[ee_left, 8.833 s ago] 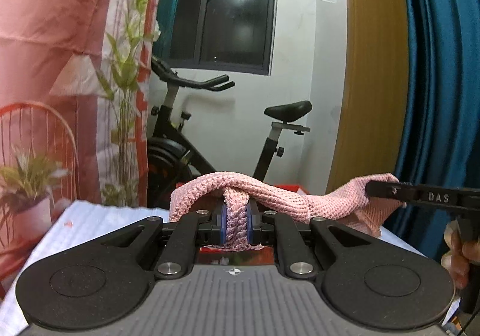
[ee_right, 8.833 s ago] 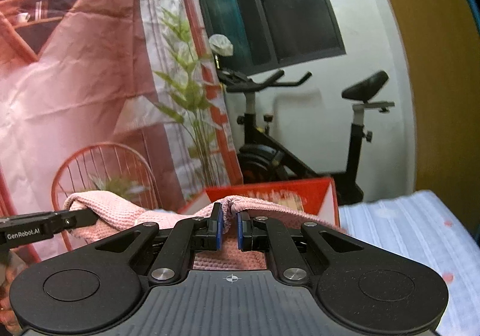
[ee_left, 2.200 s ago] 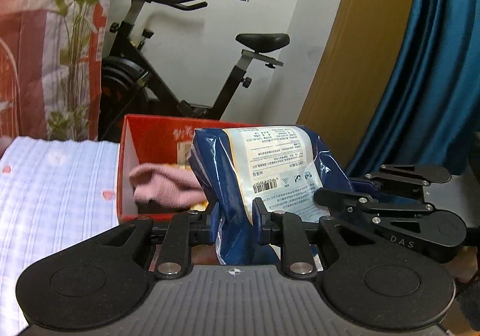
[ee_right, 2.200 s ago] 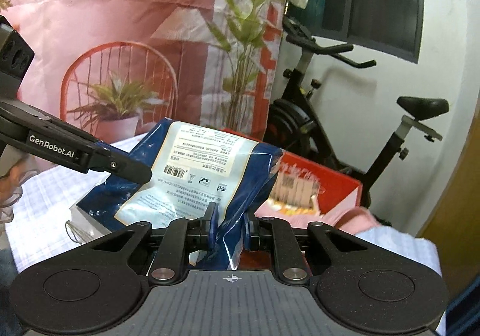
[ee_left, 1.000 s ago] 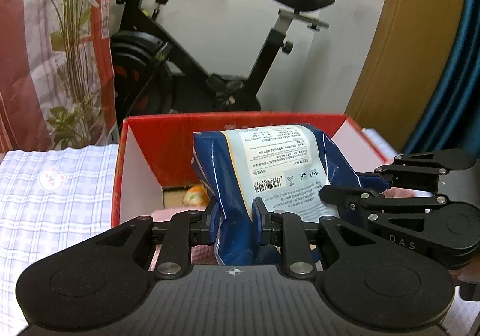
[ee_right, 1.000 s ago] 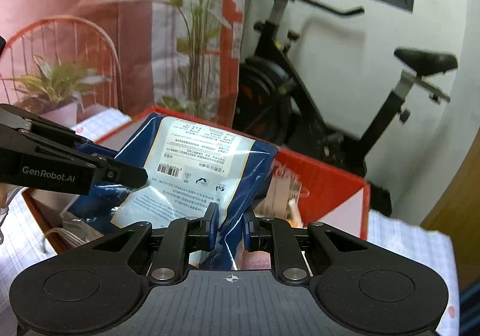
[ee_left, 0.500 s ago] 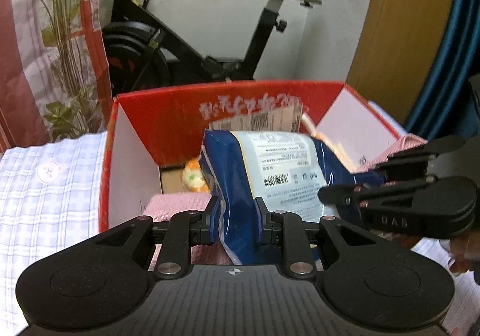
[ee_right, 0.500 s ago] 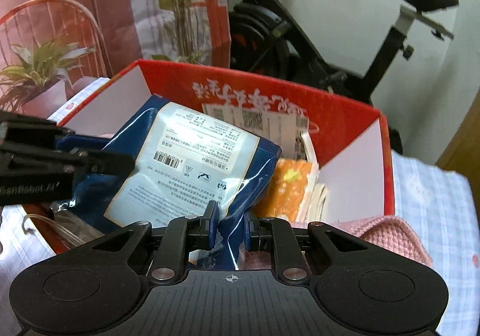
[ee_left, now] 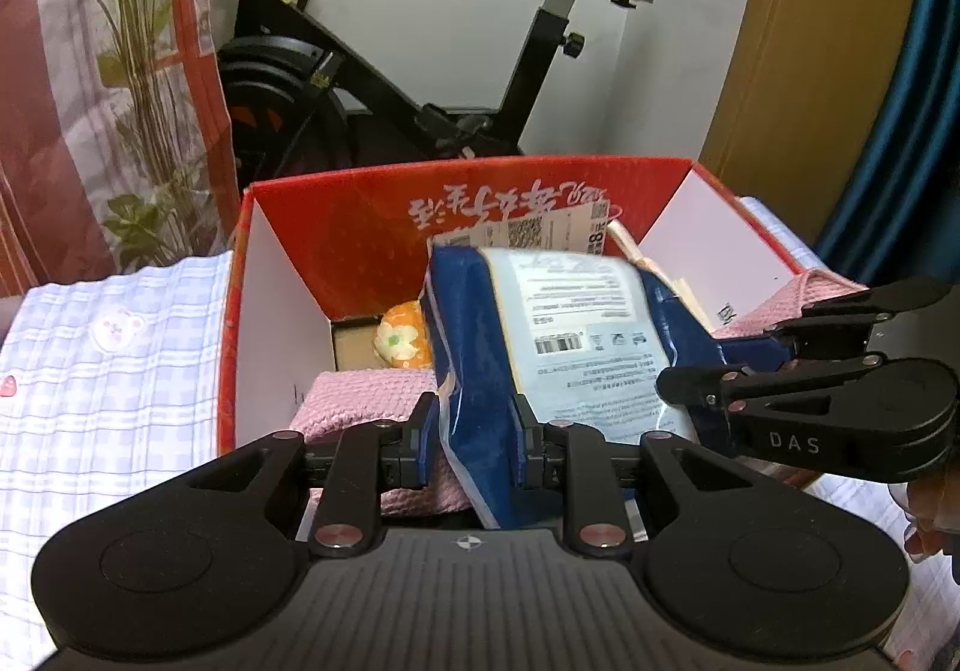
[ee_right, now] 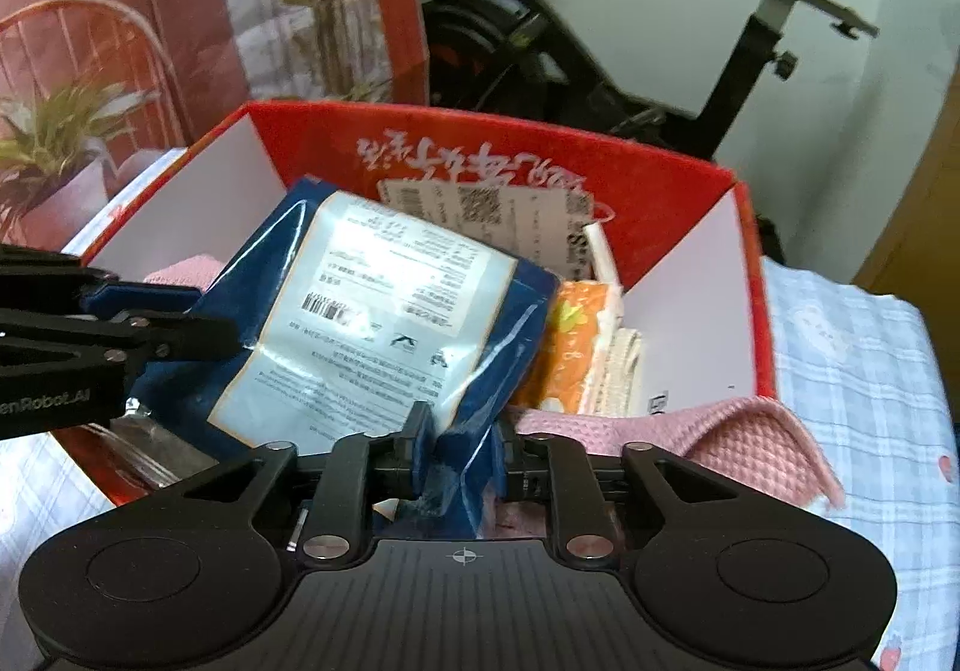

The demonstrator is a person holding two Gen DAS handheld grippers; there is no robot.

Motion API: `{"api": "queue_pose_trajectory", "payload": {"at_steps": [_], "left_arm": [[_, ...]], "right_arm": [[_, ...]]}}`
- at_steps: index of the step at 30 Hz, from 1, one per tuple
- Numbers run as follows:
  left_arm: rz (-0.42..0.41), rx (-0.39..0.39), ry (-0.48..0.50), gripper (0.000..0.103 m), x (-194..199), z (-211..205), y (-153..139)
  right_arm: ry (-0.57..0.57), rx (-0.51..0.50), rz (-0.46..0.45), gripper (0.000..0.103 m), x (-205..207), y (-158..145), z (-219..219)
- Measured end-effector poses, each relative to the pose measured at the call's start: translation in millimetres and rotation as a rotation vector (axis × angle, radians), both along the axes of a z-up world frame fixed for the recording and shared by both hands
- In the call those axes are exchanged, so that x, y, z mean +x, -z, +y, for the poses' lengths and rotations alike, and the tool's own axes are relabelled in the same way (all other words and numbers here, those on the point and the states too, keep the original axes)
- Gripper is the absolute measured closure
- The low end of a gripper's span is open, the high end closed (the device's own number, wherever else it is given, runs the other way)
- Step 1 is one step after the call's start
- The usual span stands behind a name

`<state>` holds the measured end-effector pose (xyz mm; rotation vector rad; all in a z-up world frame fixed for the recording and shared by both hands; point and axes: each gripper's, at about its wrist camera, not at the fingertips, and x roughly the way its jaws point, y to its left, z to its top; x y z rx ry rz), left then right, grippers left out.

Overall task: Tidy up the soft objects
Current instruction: 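Carry the blue packet with both grippers over the box and release it, then move both tools down to the black eye mask on the bed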

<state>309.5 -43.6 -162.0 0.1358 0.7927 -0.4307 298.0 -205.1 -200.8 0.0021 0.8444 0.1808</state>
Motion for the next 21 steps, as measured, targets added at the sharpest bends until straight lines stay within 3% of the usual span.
{"api": "queue_pose_trajectory", "payload": {"at_steps": [3, 6, 9, 16, 21], "left_arm": [[-0.024, -0.002, -0.005, 0.065, -7.8, 0.7, -8.2], [-0.039, -0.002, -0.009, 0.063, -16.9, 1.6, -16.0], [-0.064, -0.003, -0.01, 0.056, -29.2, 4.0, -26.0], [-0.117, -0.023, 0.0, 0.055, -75.0, 18.4, -46.2], [-0.106, -0.064, -0.016, 0.055, -106.6, 28.8, -42.4]], "right_arm": [[0.012, -0.034, -0.039, 0.075, -9.3, -8.8, 0.7], [0.027, -0.041, -0.077, 0.07, -19.9, -20.7, -2.5], [0.029, -0.052, -0.12, 0.064, -34.2, -33.6, -4.7], [0.005, -0.015, -0.205, 0.063, -79.4, -55.6, -6.3], [-0.024, 0.005, -0.245, 0.063, -117.5, -56.1, -6.5]]}}
